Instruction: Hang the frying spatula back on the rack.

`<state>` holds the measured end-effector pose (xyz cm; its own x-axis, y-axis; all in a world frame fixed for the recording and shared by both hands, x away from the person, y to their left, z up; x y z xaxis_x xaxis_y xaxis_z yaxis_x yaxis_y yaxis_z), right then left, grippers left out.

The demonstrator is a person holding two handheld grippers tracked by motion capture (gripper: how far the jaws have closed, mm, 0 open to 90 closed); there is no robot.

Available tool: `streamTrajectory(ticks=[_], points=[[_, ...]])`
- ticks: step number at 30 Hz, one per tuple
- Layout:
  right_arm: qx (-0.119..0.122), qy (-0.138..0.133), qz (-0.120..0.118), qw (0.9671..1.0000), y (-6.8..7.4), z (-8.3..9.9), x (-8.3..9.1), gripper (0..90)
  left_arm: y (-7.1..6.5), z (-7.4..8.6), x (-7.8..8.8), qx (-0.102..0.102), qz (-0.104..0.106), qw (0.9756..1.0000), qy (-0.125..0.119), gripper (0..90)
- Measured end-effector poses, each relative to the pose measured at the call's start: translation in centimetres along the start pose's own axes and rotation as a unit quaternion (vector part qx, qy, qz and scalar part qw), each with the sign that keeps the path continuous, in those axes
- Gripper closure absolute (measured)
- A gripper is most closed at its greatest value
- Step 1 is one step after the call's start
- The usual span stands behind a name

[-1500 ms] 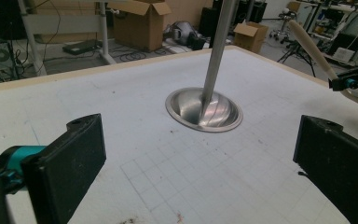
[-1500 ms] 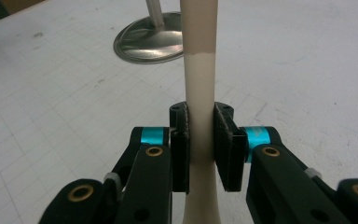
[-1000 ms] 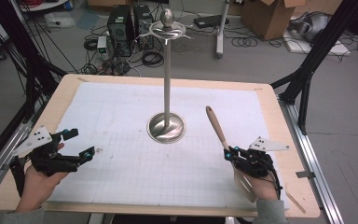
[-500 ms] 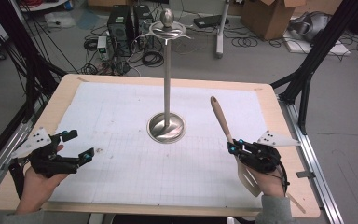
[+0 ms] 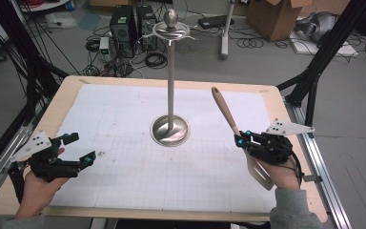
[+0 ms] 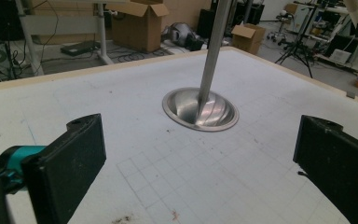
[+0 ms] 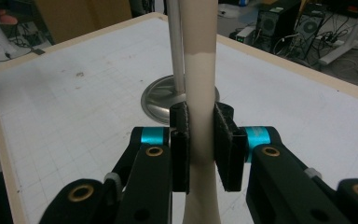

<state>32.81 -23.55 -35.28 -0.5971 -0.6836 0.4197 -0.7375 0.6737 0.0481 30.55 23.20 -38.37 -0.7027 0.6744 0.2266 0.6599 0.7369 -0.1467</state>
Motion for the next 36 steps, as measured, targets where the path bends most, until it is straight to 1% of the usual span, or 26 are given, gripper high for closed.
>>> streamTrajectory(ticks=[4, 10, 14, 18, 24, 29, 32, 36], points=[[0.006, 0.002, -0.004, 1.0000, 0.1, -0.9, 0.0, 78.1, 0.1, 0.0, 0.1, 0.000, -0.001, 1.0000, -0.001, 2.8], [0.007, -0.007, -0.012, 0.9999, 0.0, -2.0, 0.2, 78.1, 0.2, 0.2, 0.1, 0.003, -0.004, 1.0000, 0.002, 2.8], [0.006, -0.005, -0.014, 0.9999, -0.2, -2.6, 0.4, 78.1, 0.2, 0.3, 0.3, 0.002, -0.005, 1.0000, 0.002, 2.8], [0.006, -0.007, -0.015, 0.9998, -0.3, -3.2, 0.4, 78.1, 0.4, 0.5, 0.7, 0.004, -0.009, 0.9999, 0.003, 2.8], [0.014, -0.004, -0.019, 0.9997, -0.6, -4.3, 0.3, 78.1, 0.4, 0.6, 1.1, 0.005, -0.014, 0.9999, 0.004, 2.8], [0.024, 0.012, -0.028, 0.9992, -0.7, -4.9, 0.0, 78.1, 0.2, 0.3, 2.0, 0.002, -0.018, 0.9998, -0.004, 2.8], [0.025, 0.010, -0.030, 0.9992, -0.9, -5.5, 0.0, 78.2, 0.2, 0.3, 2.2, 0.002, -0.020, 0.9998, -0.004, 2.8], [0.031, 0.001, -0.037, 0.9988, -0.9, -6.4, 0.0, 78.2, 0.4, 0.6, 2.6, 0.004, -0.027, 0.9996, -0.003, 2.8]])
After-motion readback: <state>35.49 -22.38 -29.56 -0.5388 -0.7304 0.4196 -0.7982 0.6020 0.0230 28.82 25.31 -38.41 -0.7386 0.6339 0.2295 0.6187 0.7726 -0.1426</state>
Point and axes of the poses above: each handheld gripper's, and its own axes: x roughly backward along the jaws, z roughly out of its underside, y roughly to its left, the point moved 8 cm from there along -x, roughly forward along the jaws, and after that the axes turned 1 degree about x, right-handed, at the moved point
